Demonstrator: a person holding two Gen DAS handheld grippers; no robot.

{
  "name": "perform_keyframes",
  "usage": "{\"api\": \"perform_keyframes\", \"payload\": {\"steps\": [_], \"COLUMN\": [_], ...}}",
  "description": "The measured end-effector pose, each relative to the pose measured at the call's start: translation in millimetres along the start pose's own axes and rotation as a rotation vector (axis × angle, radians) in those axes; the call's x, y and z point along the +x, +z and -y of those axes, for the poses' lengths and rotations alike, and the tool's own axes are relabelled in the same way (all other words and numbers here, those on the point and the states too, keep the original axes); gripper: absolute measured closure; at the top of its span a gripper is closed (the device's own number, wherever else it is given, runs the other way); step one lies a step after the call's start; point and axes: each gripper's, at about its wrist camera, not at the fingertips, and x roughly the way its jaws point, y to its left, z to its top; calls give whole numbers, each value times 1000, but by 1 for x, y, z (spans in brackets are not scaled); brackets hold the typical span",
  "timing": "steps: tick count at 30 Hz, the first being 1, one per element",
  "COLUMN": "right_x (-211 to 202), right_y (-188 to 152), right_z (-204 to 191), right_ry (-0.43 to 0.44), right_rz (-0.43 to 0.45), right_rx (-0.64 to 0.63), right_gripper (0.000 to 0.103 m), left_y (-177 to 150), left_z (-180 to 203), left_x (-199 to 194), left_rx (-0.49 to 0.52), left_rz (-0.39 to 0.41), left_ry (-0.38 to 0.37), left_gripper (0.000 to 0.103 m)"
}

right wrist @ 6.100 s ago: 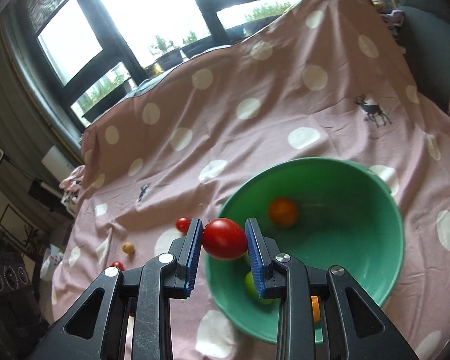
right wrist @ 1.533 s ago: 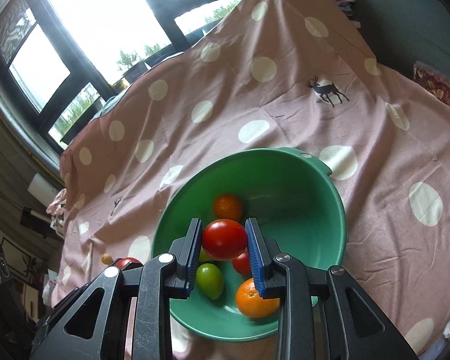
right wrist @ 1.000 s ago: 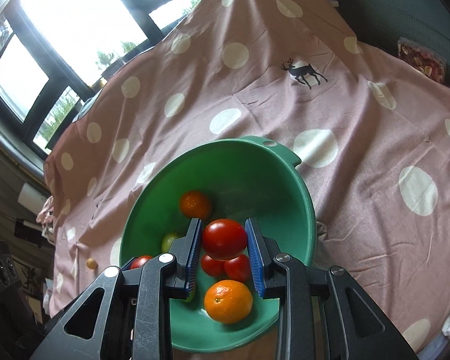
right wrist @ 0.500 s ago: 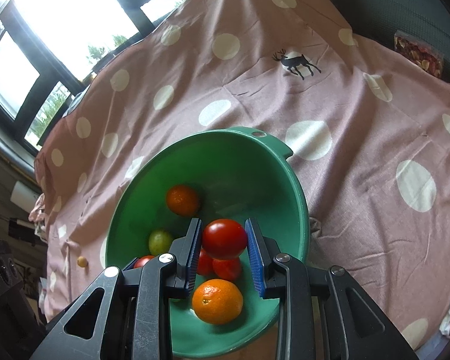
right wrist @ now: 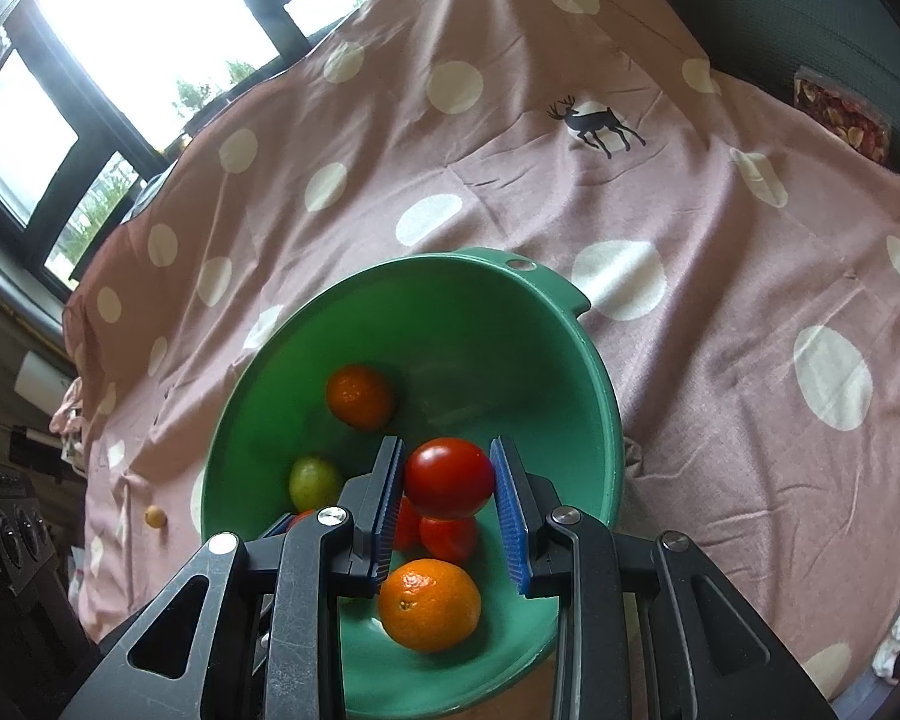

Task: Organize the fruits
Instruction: 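Carry both tomatoes into the green bowl and open both grippers, then close the left gripper on the brown fruit while the right gripper grasps the yellow fruit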

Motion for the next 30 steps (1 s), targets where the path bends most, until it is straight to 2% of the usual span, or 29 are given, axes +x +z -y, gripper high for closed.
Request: {"api": "perform_keyframes", "payload": {"steps": [5, 7, 9, 11, 17, 23, 27, 30], "right_x": [1, 1, -3, -10, -25, -28, -23, -18], "right_y": [-1, -1, -1, -1, -5, -17, -28, -39], "right_z": [-3, -4, -7, -11, -29, -65, -91, -112], "right_ry": [-23, -25, -35, -40, -2, 7, 10, 18], "right_rz": [-2, -1, 9, 48, 114, 147, 153, 144], "right_rx": [-17, -18, -38, -49, -96, -186, -263, -320], "right_gripper": [71, 69, 51, 39, 39, 38, 35, 35], "left_y": [-1, -3, -5, -9, -25, -48, -65, -76], "left_z": [-1, -4, -8, -15, -53, -110, -148, -180], "left_x": [-4, -12, -26, -45, -98, -147, -166, -168], "left_rx": [-6, -12, -18, -20, -58, -121, -162, -220], "left_rz": [-6, 6, 42, 86, 173, 238, 263, 257], "left_ry": [-16, -33, -37, -29, 17, 99, 204, 206], "left_gripper": [75, 69, 46, 41, 29, 19, 18, 18]}}
